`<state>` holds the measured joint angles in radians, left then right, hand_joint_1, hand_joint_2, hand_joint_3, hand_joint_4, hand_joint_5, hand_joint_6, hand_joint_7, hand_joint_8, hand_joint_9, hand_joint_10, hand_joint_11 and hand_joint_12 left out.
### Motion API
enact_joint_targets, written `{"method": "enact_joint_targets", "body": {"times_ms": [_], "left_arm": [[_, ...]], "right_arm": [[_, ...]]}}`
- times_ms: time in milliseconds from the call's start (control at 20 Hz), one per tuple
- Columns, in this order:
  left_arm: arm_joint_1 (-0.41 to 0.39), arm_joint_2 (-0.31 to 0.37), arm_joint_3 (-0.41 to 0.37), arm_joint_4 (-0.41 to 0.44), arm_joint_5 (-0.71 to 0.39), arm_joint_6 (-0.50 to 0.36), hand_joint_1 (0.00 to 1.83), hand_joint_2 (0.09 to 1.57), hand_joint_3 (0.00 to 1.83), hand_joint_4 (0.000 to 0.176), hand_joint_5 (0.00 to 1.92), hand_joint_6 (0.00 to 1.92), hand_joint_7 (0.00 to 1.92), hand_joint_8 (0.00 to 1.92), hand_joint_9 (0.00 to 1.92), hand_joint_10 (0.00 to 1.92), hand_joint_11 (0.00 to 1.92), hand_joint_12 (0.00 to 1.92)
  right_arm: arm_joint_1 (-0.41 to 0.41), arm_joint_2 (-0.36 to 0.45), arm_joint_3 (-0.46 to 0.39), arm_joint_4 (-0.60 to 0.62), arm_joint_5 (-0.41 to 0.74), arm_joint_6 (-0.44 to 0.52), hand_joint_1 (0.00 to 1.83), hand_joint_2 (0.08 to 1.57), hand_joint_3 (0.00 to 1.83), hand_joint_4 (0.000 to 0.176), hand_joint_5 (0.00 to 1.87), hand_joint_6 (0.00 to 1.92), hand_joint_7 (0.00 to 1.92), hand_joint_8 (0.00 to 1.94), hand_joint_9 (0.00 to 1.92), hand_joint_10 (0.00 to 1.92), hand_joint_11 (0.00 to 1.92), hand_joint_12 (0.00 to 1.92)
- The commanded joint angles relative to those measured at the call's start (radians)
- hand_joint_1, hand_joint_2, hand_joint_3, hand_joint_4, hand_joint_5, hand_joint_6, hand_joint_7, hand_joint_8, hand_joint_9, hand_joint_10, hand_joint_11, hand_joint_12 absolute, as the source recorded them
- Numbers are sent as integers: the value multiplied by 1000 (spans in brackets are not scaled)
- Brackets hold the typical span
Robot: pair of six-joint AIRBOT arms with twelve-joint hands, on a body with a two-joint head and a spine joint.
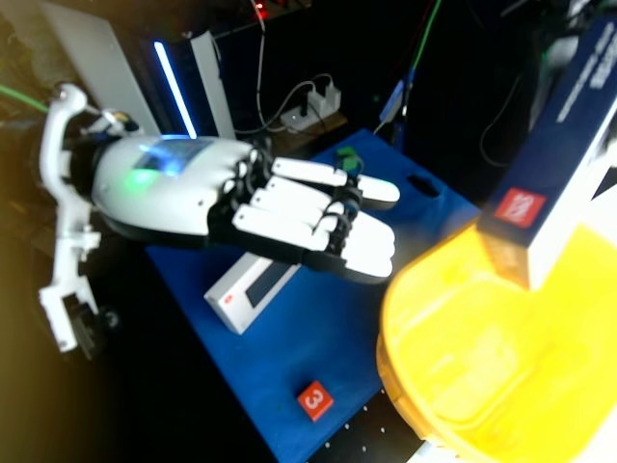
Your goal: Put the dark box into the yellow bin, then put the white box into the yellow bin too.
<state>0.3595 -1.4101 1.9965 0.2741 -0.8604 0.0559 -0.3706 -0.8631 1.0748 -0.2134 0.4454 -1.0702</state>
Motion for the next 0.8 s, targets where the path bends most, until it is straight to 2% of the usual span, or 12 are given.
{"method": "enact_joint_targets", "body": {"times_ms": [0, 50, 100, 150, 200, 250, 350, 450, 500, 600, 650, 750], "left_arm": [[-7, 1, 4, -59, -123, -17, 1406, 985, 7, 0, 1305, 224, 1452, 79, 1168, 883, 824, 824], [-6, 1, 4, -58, -124, -17, 1309, 941, 0, 0, 1062, 56, 1096, 15, 924, 344, 605, 693], [-6, 1, 4, -58, -126, -17, 1251, 903, 0, 0, 849, 10, 871, 2, 821, 89, 594, 508], [-6, 2, 5, -58, -128, -17, 1251, 903, 0, 0, 849, 10, 871, 2, 821, 89, 594, 508], [-6, 2, 5, -58, -131, -18, 1212, 828, 1, 0, 649, 0, 642, 0, 616, 3, 576, 147], [-6, 2, 5, -58, -132, -18, 1198, 804, 0, 29, 550, 0, 540, 0, 508, 0, 480, 68], [-6, 4, 4, -58, -134, -25, 1199, 779, 0, 46, 475, 0, 469, 0, 426, 0, 408, 24], [-7, 6, 4, -58, -141, -29, 1179, 767, 0, 47, 442, 0, 457, 0, 417, 0, 404, 21], [-11, 6, 4, -58, -142, -29, 1170, 747, 0, 87, 465, 10, 458, 1, 415, 0, 392, 14], [-14, 6, 4, -58, -143, -29, 1176, 746, 0, 80, 452, 3, 456, 0, 424, 4, 405, 18], [-14, 6, 3, -58, -143, -30, 1182, 739, 0, 72, 444, 0, 447, 0, 417, 1, 409, 19], [-13, 17, -6, -57, -143, -32, 1201, 754, 0, 76, 436, 0, 425, 0, 401, 1, 395, 12]], "right_arm": [[17, 0, 1, 14, 120, 0, 354, 854, 0, 93, 67, 6, 295, 16, 211, 17, 166, 34], [17, -1, 1, 14, 120, 0, 364, 848, 0, 100, 65, 5, 292, 13, 206, 13, 167, 35], [17, -1, 1, 14, 120, 0, 366, 850, 0, 97, 72, 6, 299, 13, 212, 13, 181, 41], [17, -1, 1, 14, 120, 0, 366, 850, 0, 97, 72, 6, 299, 13, 212, 13, 181, 41], [17, -2, 1, 14, 120, 0, 364, 853, 0, 90, 73, 5, 298, 9, 215, 11, 195, 47], [17, -2, 1, 14, 120, 0, 373, 850, 0, 94, 74, 4, 297, 7, 227, 14, 196, 47], [17, -2, -1, 14, 120, 0, 373, 841, 0, 101, 83, 6, 316, 12, 253, 20, 213, 53], [15, -2, -1, 14, 120, 0, 364, 844, 0, 101, 81, 5, 321, 12, 260, 20, 221, 56], [14, -3, -1, 14, 120, 0, 366, 840, 0, 113, 80, 3, 318, 9, 257, 16, 207, 49], [13, -4, -1, 14, 120, 0, 406, 827, 0, 125, 98, 9, 318, 6, 253, 11, 194, 42], [13, -4, -1, 14, 120, 0, 400, 834, 0, 121, 88, 4, 306, 1, 232, 2, 189, 39], [13, -1, -4, 14, 120, 0, 406, 821, 0, 132, 94, 5, 301, 0, 213, 0, 185, 36]]}}
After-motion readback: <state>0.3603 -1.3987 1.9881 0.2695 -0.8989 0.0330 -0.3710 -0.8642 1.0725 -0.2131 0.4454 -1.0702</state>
